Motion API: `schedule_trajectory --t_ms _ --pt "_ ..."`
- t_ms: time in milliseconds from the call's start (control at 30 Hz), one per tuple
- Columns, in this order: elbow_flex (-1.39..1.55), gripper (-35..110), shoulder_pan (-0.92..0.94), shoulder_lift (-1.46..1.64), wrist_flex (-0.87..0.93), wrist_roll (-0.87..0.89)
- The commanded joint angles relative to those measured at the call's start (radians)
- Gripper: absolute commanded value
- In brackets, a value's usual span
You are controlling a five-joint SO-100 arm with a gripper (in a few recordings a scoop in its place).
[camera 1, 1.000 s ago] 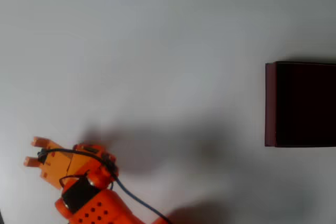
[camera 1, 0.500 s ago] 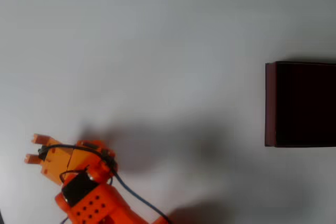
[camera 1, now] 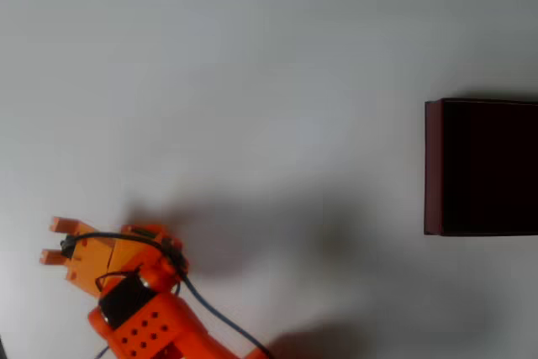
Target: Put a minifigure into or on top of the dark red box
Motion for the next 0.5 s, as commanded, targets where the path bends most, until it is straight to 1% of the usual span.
schedule_trajectory --t_ms 0,233,400,467 --pt "0.006 16 -0.014 0.011 -0.005 -0.006" --pt "0.064 16 -0.02 0.066 -0.046 -0.017" --pt "0.17 16 -0.018 0.193 -0.098 -0.005" --pt "0.184 16 -0.02 0.218 -0.092 -0.008"
